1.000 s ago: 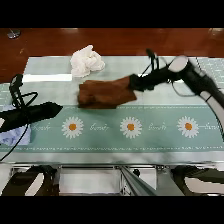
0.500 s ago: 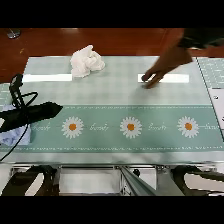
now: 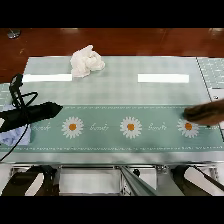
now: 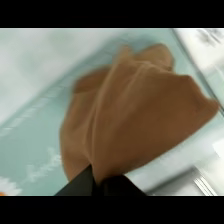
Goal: Fold the shirts.
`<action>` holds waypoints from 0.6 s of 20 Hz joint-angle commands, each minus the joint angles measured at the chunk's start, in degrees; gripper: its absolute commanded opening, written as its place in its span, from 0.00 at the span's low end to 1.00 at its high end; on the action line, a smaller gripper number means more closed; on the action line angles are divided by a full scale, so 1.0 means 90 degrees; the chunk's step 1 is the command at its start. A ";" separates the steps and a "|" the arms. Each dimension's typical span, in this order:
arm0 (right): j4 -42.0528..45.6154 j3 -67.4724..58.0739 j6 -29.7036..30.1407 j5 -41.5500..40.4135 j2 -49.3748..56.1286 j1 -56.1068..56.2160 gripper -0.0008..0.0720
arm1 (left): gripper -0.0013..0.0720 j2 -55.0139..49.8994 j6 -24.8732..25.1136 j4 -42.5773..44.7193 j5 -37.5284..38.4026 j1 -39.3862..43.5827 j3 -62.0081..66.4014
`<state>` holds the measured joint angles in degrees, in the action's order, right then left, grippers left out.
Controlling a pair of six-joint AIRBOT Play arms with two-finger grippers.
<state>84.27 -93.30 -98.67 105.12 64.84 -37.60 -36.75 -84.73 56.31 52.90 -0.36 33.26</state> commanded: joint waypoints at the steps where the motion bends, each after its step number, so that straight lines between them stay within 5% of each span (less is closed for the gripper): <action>1: 0.1807 0.2038 -0.0097 0.0000 -0.1212 -0.1100 0.05 | 0.05 0.0000 0.0000 0.0000 -0.0002 0.0002 -0.0002; 3: 0.2346 0.3354 -0.0119 -0.0495 -0.1965 -0.1523 0.06 | 0.05 0.0000 0.0000 0.0000 -0.0005 0.0002 -0.0002; 4: 0.2472 0.3946 -0.0250 -0.0733 -0.2273 -0.1736 0.22 | 0.05 0.0000 0.0000 -0.0002 -0.0005 0.0002 -0.0002; 5: 0.2528 0.4471 -0.0469 -0.0896 -0.2494 -0.1957 0.60 | 0.05 0.0000 0.0000 0.0000 -0.0002 0.0002 -0.0002; 6: 0.2441 0.4750 -0.0498 -0.1069 -0.2560 -0.2113 0.79 | 0.05 0.0000 0.0002 0.0000 -0.0005 0.0002 0.0000; 11: 0.1056 0.3521 -0.0274 -0.2378 -0.1875 -0.1729 0.79 | 0.05 -0.0294 0.0010 0.0024 -0.0240 -0.0187 0.0617; 12: 0.0726 0.2948 -0.0260 -0.2671 -0.1596 -0.1406 0.73 | 0.05 -0.0498 0.0063 0.0024 -0.0202 -0.0221 0.1037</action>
<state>98.32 -59.83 -101.95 89.19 47.00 -53.39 -38.63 -84.66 56.42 51.37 -1.37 37.17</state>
